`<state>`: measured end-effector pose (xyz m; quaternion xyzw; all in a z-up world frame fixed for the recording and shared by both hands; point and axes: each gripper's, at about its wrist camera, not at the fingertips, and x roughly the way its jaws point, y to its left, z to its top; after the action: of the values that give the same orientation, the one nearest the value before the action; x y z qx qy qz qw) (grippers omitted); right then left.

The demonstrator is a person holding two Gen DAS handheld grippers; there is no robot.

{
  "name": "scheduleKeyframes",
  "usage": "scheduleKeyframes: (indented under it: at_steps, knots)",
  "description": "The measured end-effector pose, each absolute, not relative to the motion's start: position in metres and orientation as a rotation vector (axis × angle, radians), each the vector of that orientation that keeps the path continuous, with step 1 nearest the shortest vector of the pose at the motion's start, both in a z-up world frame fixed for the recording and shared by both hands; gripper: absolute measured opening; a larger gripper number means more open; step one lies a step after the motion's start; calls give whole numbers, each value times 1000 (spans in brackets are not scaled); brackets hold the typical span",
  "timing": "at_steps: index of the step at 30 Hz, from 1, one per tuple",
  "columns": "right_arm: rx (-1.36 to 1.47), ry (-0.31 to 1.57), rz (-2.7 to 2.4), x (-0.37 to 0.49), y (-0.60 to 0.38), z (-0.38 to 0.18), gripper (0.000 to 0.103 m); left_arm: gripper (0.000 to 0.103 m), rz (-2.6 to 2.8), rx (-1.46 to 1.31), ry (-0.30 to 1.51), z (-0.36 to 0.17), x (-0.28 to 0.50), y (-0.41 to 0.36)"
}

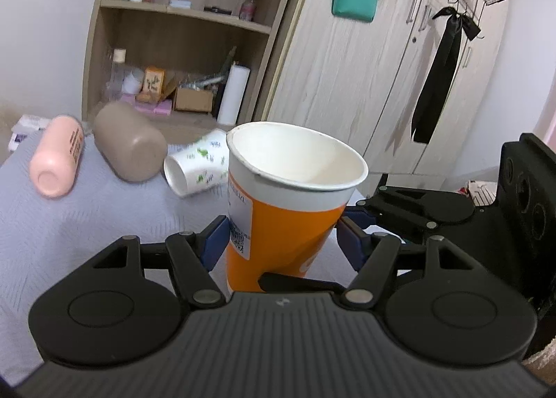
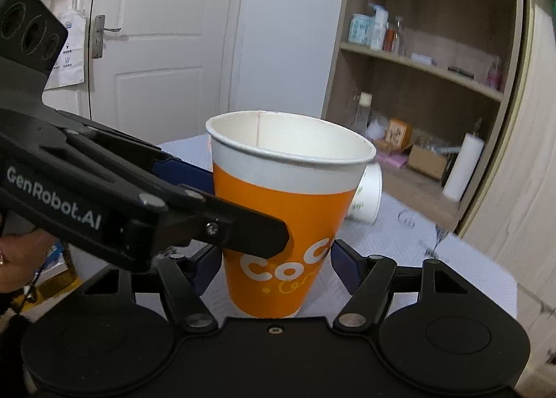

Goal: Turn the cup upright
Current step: 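Lower the upright orange cup onto the table and open the right gripper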

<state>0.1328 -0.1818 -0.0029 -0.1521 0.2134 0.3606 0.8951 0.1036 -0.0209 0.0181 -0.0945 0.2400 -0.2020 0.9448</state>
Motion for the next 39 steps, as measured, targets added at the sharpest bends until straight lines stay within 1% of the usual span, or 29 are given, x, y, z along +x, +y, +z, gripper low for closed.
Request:
scheduleKeyframes:
  at_steps: [8, 12, 16, 19, 22, 33, 37, 39]
  knots:
    - [-253, 379, 714, 159, -185, -1, 74, 67, -426, -142, 427, 25, 133, -24]
    - [-234, 389, 695, 175, -185, -4, 74, 67, -432, -136, 437, 25, 154, -26]
    - [-336, 367, 616, 180, -173, -14, 75, 67, -446, -152, 457, 17, 171, -29]
    - [-285, 410, 622, 189, -178, -18, 75, 67, -440, -161, 466, 10, 178, -31]
    - [-245, 446, 627, 194, -183, -21, 75, 67, -442, -168, 480, 5, 181, -33]
    - [-239, 429, 629, 195, -183, -23, 76, 67, -433, -149, 468, 4, 178, -37]
    - [-233, 419, 620, 192, -183, -24, 76, 70, -423, -127, 484, 2, 173, -37]
    - [-232, 415, 620, 190, -183, -24, 78, 70, -430, -128, 475, 0, 168, -35]
